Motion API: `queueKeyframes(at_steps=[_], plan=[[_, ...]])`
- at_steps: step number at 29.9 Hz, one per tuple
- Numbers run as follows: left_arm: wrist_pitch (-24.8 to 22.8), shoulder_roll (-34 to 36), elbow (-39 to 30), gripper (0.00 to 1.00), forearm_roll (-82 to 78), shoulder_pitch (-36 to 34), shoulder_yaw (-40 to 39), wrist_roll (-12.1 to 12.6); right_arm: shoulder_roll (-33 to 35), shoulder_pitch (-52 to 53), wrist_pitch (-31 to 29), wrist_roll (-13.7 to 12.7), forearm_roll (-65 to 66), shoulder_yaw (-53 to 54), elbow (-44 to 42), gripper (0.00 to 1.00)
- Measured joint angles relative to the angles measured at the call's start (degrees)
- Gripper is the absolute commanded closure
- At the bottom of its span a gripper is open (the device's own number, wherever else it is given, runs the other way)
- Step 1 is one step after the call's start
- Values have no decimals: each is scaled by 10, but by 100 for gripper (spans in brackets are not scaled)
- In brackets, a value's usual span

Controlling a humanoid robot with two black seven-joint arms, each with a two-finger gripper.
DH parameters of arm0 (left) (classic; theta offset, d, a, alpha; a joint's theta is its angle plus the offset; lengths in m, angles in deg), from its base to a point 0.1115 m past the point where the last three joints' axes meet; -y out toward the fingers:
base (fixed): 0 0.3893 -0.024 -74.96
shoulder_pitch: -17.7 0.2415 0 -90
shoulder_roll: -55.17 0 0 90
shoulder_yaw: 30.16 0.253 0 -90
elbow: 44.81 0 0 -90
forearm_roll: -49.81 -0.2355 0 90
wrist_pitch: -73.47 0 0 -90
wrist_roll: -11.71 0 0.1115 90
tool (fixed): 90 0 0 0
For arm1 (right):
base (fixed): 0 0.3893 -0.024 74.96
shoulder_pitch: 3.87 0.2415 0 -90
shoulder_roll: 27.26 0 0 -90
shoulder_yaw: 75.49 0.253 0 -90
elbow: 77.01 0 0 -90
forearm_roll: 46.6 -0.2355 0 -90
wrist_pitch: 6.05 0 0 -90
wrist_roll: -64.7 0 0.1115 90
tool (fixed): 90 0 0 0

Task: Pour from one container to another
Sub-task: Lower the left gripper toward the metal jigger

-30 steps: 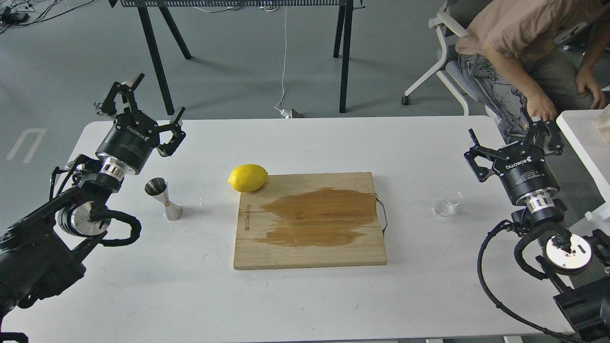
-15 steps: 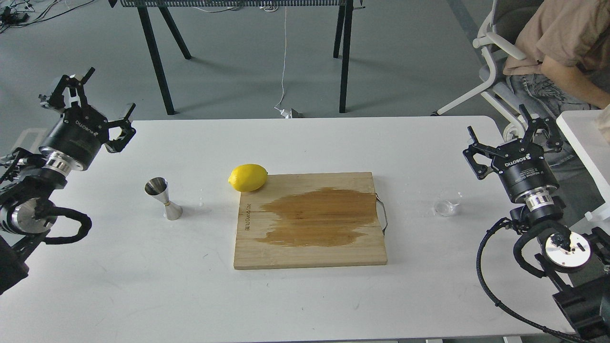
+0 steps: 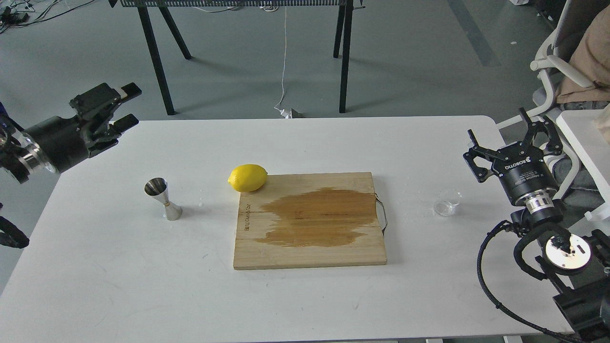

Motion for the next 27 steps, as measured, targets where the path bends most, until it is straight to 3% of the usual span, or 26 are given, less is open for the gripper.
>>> queueKeyframes(at_steps=[6, 10, 16, 22, 27], plan=[[207, 2, -37, 1, -17, 42, 31, 0, 0, 0, 0, 0, 0, -1, -1, 1], [296, 4, -58, 0, -17, 67, 26, 0, 0, -1, 0, 0, 0, -5, -2, 1], [326, 7, -70, 1, -18, 87, 21, 0, -2, -2, 0, 0, 1, -7, -3, 1], [402, -14, -64, 1, -79, 121, 22, 0, -2, -1, 0, 0, 1, -6, -11, 1], [412, -44, -56, 1, -146, 151, 20, 0, -2, -2, 0, 0, 1, -9, -16, 1]])
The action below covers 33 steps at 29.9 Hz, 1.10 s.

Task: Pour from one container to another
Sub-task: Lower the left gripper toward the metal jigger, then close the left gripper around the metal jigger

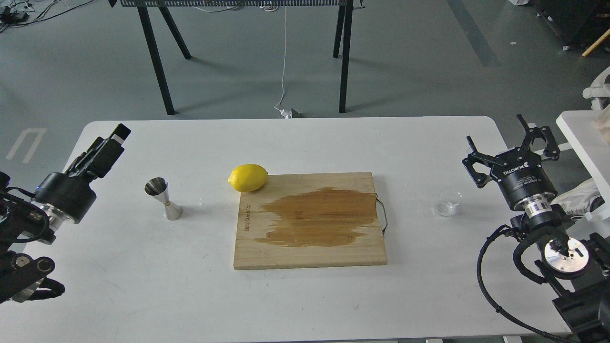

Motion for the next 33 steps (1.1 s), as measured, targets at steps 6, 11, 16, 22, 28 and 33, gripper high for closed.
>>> queueKeyframes(at_steps=[6, 11, 16, 22, 28, 33], plan=[[1, -30, 24, 1, -84, 35, -1, 0, 0, -3, 0, 0, 0, 1, 0, 1], [1, -65, 91, 1, -161, 55, 0, 0, 0, -5, 0, 0, 0, 1, 0, 1], [1, -100, 155, 1, -211, 60, 0, 0, 0, -8, 0, 0, 0, 1, 0, 1], [1, -122, 206, 1, -229, 61, 1, 0, 0, -9, 0, 0, -1, 1, 1, 1], [1, -140, 250, 1, -233, 55, 2, 0, 0, -9, 0, 0, -1, 3, 2, 1], [1, -152, 263, 1, -233, 47, 5, 0, 1, -9, 0, 0, -1, 4, 3, 1]])
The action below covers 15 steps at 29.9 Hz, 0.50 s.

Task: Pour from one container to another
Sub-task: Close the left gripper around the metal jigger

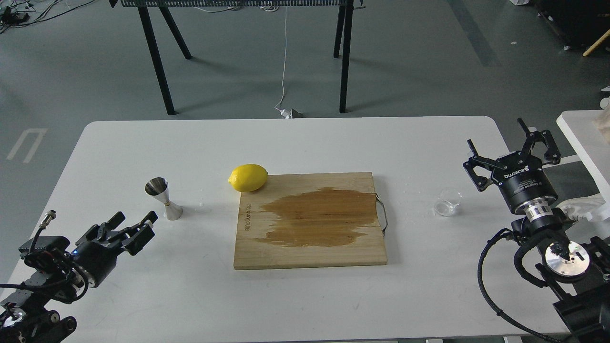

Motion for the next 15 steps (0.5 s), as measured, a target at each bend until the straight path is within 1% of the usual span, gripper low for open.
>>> queueKeyframes(at_steps=[10, 15], plan=[[0, -8, 21, 1, 0, -9, 3, 0, 0, 0, 0, 0, 0, 1, 0, 1], [0, -22, 36, 1, 1, -23, 4, 0, 0, 0, 0, 0, 0, 0, 0, 1]])
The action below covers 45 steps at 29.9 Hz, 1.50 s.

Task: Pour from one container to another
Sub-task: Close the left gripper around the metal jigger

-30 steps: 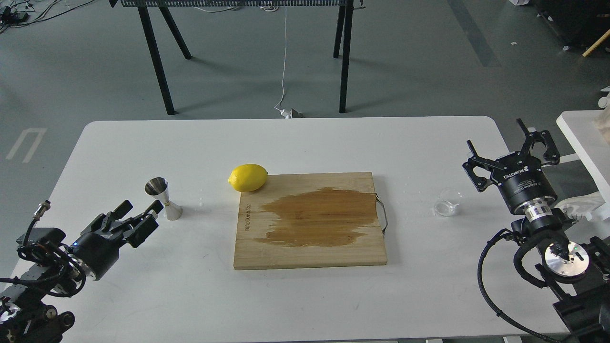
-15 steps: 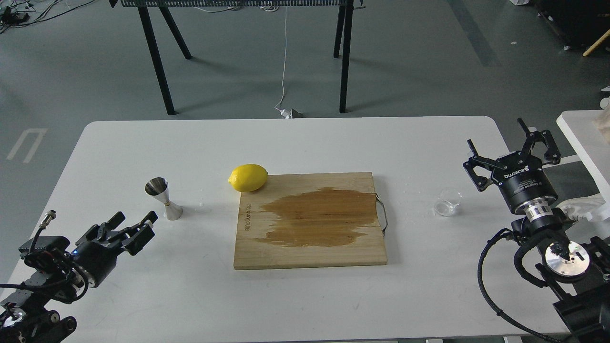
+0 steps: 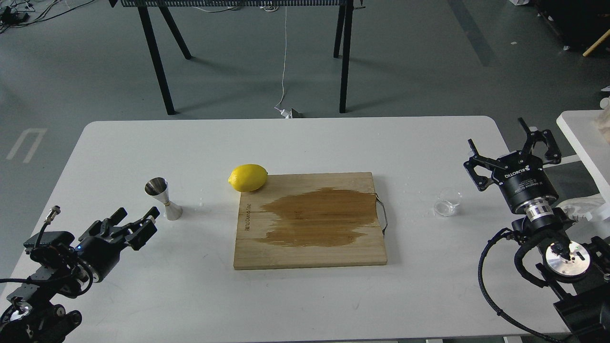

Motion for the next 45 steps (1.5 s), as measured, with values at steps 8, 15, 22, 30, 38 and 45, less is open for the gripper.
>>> queueKeyframes(at_steps=[8, 15, 22, 30, 38, 45], plan=[[0, -30, 27, 1, 0, -23, 14, 0, 0, 0, 0, 0, 0, 0, 0, 1], [0, -38, 28, 1, -1, -23, 15, 0, 0, 0, 0, 0, 0, 1, 0, 1], [0, -50, 29, 1, -1, -26, 16, 0, 0, 0, 0, 0, 0, 0, 0, 1], [0, -79, 68, 2, -1, -59, 21, 0, 0, 0, 0, 0, 0, 1, 0, 1], [0, -94, 97, 2, 2, -83, 39, 0, 2, -1, 0, 0, 0, 2, -1, 1], [0, -101, 111, 4, 3, -86, 39, 0, 2, -2, 0, 0, 0, 3, -1, 1]])
